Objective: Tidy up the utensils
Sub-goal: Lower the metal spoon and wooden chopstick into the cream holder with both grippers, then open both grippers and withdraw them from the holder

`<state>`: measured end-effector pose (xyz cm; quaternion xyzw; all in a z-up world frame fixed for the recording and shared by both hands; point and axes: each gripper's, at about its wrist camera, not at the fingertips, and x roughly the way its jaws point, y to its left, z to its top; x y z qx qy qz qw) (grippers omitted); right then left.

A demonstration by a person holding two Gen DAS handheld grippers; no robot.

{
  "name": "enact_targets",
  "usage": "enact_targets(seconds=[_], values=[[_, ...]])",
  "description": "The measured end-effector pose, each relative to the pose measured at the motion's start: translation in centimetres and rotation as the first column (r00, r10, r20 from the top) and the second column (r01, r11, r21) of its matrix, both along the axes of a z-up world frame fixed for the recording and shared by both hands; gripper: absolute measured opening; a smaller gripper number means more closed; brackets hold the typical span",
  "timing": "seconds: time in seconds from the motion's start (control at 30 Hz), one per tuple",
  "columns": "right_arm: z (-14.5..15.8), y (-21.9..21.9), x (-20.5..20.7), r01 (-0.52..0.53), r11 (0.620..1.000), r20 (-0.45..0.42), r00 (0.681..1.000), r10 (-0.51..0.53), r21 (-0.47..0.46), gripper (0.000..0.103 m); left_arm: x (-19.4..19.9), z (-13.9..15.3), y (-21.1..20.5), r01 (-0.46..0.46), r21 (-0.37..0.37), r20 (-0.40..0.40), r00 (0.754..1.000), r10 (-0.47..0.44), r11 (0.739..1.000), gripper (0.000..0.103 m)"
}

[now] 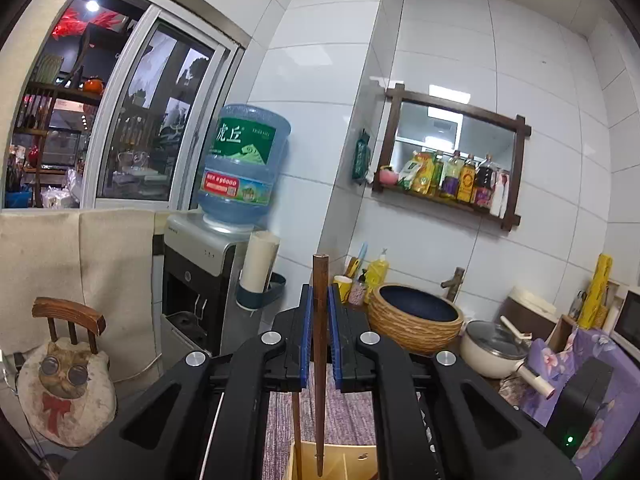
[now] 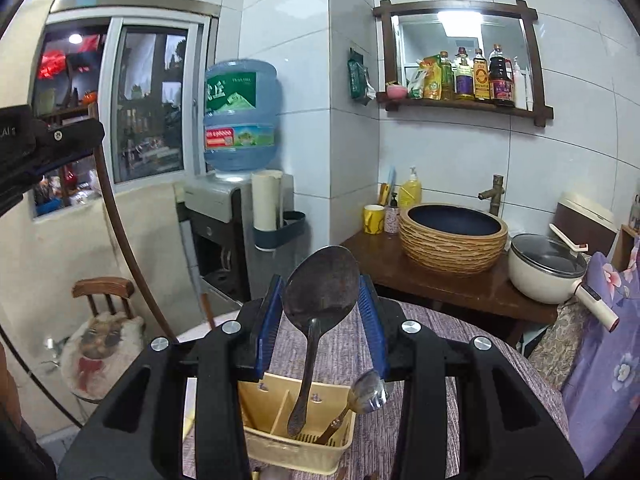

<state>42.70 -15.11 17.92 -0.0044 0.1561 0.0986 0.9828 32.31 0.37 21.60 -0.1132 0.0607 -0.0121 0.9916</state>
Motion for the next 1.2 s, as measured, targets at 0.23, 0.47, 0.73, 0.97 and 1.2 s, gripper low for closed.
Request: enact_targets(seconds=[0.23,0.47,0.73,0.97,1.2], values=[[-5.4,0.0,1.1,0.013,0.999,-0.058,0.998,-0.015,-0.037,0.038,1.4,-5.4,0.9,0.024,-0.025,-0.086,0.996,-0.026,0.999,0.009],[-8.4,0.5,0.0,-0.027,0.996,-0.076,0.997,0.021,-0.084,0.039,1.8,-8.2,1.1,0.061,-0.011,-0.160,0.985,-0.062,0.998,0.009],[-10.5,0.6,-0.8,-0.041,0.991,-0.103,0.994,0.029,-0.125,0.042,1.8,-10.1,1.1,0.099,0.006,-0.219,0.971,-0.096,0.995,0.009],[-9.3,-0.2,-3.2,-0.068,0.990,-0.046,0.997,0.063,-0.124,0.072,-0.9,-8.7,1.8,0.134,-0.029,-0.173,0.975,-0.137,0.991,0.054],[-8.5,-2.7,-6.9,-0.111,0.989,-0.041,0.993,0.107,-0.097,0.080,-5.4,-8.9,1.7,0.136,0.042,-0.196,0.972,-0.126,0.990,0.086]])
